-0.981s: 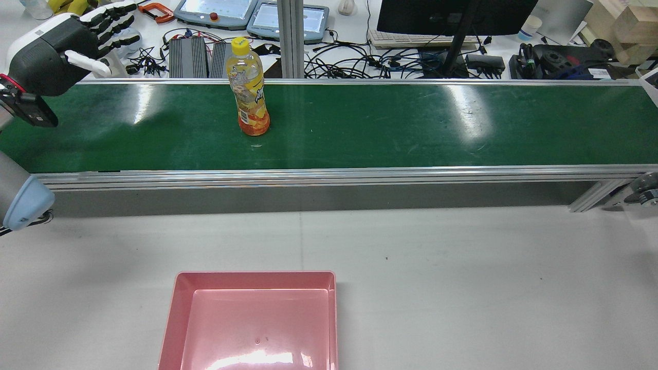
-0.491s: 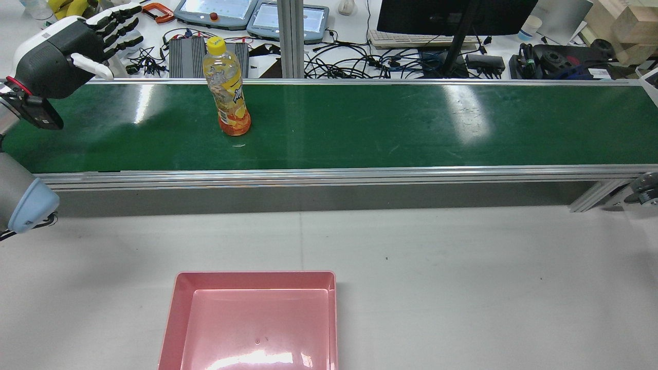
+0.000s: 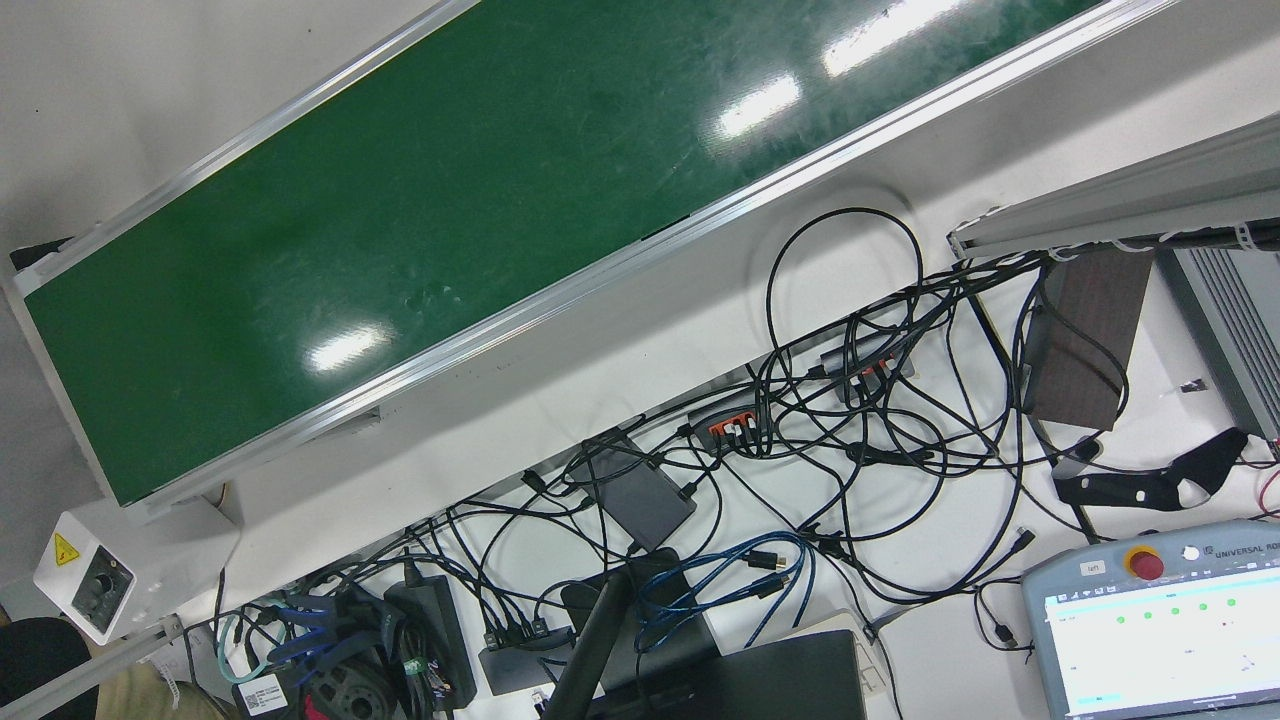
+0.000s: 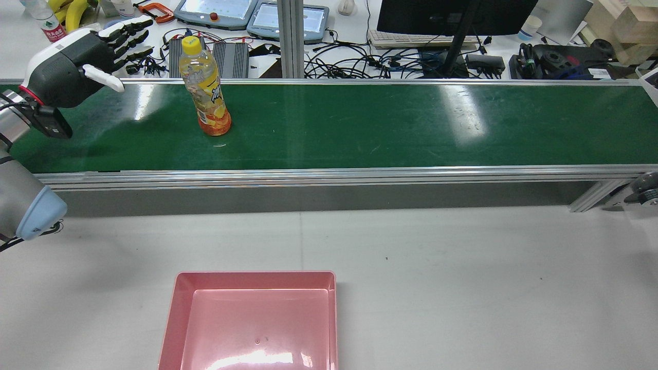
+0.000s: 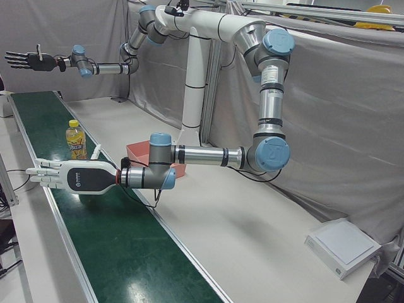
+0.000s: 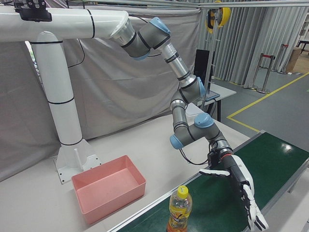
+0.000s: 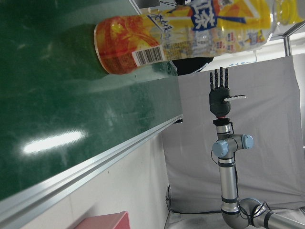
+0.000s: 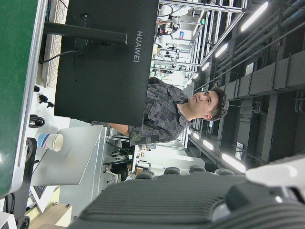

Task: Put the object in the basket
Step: 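Move the open left hand along the belt toward the approaching bottle, then close the left hand around the bottle and lift it off the belt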

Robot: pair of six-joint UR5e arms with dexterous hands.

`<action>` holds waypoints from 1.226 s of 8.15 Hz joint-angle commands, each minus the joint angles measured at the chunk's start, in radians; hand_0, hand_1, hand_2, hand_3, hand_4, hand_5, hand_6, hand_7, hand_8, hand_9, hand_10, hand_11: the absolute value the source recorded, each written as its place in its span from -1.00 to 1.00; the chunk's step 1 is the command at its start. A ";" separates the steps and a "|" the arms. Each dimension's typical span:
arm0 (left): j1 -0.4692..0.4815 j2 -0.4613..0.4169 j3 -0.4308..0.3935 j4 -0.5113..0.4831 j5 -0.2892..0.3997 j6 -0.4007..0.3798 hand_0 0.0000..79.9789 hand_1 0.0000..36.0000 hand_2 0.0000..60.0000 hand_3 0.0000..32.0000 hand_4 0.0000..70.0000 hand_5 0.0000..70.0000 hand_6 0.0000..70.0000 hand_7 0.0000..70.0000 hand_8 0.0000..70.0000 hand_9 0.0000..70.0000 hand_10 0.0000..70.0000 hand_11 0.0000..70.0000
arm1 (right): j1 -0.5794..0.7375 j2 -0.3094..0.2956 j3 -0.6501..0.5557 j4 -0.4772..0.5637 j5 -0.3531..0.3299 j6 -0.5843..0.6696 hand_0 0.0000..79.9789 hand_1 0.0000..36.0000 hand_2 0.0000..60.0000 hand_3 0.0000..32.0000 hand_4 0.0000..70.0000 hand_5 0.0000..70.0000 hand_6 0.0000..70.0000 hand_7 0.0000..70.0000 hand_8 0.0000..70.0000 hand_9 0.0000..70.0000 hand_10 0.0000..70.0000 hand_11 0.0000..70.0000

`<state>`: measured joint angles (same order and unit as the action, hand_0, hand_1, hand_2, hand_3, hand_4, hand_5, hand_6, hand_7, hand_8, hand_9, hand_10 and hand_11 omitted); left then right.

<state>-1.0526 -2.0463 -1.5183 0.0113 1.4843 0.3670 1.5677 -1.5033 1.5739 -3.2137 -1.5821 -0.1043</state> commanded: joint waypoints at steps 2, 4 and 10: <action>0.038 0.006 -0.002 -0.048 0.002 0.001 0.30 -0.71 -1.00 -1.00 -0.79 -0.61 -1.00 -0.88 -0.92 -0.87 -0.80 -0.67 | 0.000 0.000 0.000 0.000 0.001 0.000 -1.00 -1.00 -1.00 -1.00 -1.00 -1.00 -1.00 -1.00 -1.00 -1.00 -1.00 -1.00; 0.049 0.006 -0.003 -0.066 0.001 0.001 0.33 -0.62 -1.00 -1.00 -0.81 -0.63 -1.00 -0.89 -0.91 -0.85 -0.80 -0.67 | 0.000 0.000 0.000 0.000 0.001 0.000 -1.00 -1.00 -1.00 -1.00 -1.00 -1.00 -1.00 -1.00 -1.00 -1.00 -1.00 -1.00; 0.049 0.008 -0.017 -0.076 0.005 -0.017 0.37 -0.54 -1.00 -1.00 -0.75 -0.56 -1.00 -0.87 -0.88 -0.81 -0.77 -0.63 | 0.000 0.000 0.000 -0.001 0.001 0.000 -1.00 -1.00 -1.00 -1.00 -1.00 -1.00 -1.00 -1.00 -1.00 -1.00 -1.00 -1.00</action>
<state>-1.0013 -2.0402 -1.5313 -0.0618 1.4851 0.3629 1.5677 -1.5038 1.5739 -3.2138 -1.5821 -0.1043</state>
